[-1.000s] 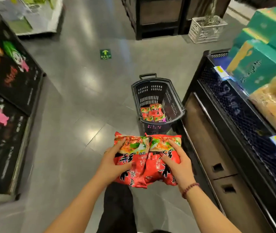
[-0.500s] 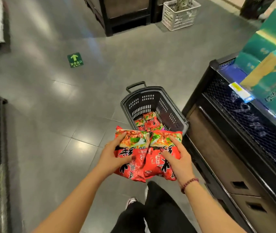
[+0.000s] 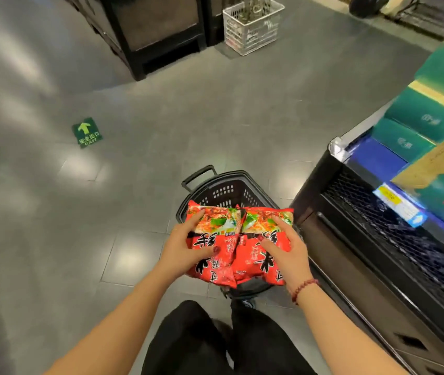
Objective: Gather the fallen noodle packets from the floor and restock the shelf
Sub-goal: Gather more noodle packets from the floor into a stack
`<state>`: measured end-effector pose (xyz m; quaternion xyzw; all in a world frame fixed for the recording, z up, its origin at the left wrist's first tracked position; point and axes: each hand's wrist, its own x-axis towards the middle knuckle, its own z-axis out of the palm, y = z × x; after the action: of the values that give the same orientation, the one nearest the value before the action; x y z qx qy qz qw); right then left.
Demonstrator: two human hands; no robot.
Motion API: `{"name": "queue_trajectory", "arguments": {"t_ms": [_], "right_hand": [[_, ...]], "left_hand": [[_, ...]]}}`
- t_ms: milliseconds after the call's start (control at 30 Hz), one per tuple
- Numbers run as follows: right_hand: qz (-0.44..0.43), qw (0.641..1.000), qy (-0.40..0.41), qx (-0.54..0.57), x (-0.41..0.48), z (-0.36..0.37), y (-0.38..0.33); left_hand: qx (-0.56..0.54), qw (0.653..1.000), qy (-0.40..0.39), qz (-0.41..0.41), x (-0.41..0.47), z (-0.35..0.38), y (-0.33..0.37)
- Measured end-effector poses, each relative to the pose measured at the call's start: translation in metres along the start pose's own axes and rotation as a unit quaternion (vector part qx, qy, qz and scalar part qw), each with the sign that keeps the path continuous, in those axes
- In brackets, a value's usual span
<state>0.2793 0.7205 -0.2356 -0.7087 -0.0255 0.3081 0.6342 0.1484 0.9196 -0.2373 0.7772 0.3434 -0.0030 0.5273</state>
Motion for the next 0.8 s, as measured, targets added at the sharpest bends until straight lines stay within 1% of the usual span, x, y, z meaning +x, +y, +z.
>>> {"name": "queue_trajectory", "arguments": {"t_ms": [100,267,367,500,600,700,800], "right_hand": [[0.002,0.999,0.04,0.017,0.023,0.008,-0.008],[0.008,0.99,0.138,0.008,0.064,0.035,-0.007],[0.023,0.979,0.201,0.006,0.088,0.059,-0.009],[0.047,0.96,0.277,0.007,0.117,0.088,0.001],[0.074,0.946,0.314,0.023,0.137,0.099,0.014],[0.076,0.938,0.337,0.021,0.158,0.1,0.039],[0.081,0.931,0.355,0.02,0.181,0.097,0.08]], "left_hand": [[0.008,0.999,-0.039,0.002,0.043,-0.01,0.009],[0.043,0.989,-0.133,0.041,0.127,-0.03,0.021],[0.071,0.977,-0.191,0.056,0.182,-0.046,0.029],[0.127,0.951,-0.267,0.086,0.251,-0.056,0.039],[0.162,0.936,-0.298,0.097,0.289,-0.05,0.036],[0.157,0.932,-0.312,0.093,0.318,-0.026,0.013],[0.143,0.935,-0.317,0.077,0.34,0.009,-0.018]]}}
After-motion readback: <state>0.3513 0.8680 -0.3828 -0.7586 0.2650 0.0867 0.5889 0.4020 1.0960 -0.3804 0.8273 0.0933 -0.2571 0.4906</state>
